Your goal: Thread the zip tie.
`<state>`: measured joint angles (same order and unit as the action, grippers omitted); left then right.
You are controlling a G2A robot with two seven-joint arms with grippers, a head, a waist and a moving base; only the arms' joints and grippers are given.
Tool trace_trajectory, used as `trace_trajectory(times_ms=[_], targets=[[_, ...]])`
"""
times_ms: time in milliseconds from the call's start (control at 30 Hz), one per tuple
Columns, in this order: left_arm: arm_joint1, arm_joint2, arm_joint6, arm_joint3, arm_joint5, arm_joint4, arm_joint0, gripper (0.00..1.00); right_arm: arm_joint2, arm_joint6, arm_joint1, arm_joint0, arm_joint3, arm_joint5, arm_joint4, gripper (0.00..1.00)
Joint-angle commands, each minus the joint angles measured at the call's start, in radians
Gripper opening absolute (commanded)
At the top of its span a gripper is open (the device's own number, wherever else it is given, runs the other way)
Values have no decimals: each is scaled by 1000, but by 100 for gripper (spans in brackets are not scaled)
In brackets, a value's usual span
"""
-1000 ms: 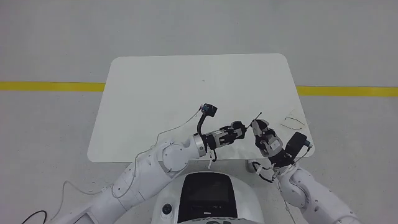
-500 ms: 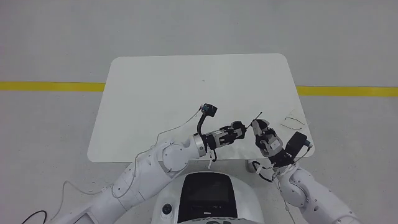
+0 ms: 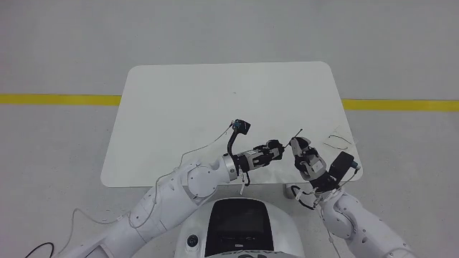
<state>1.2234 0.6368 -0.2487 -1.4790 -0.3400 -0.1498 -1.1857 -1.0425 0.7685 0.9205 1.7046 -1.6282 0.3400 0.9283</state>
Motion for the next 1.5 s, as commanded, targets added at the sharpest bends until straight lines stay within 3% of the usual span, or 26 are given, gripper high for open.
trace_trajectory(times_ms=[0,1467], targets=[[0,0,0,0,0,0,0,0,1,-1,0,-1,2,0,0,0],[0,0,0,0,0,0,0,0,8,20,-3,-4,4,0,-3,0]])
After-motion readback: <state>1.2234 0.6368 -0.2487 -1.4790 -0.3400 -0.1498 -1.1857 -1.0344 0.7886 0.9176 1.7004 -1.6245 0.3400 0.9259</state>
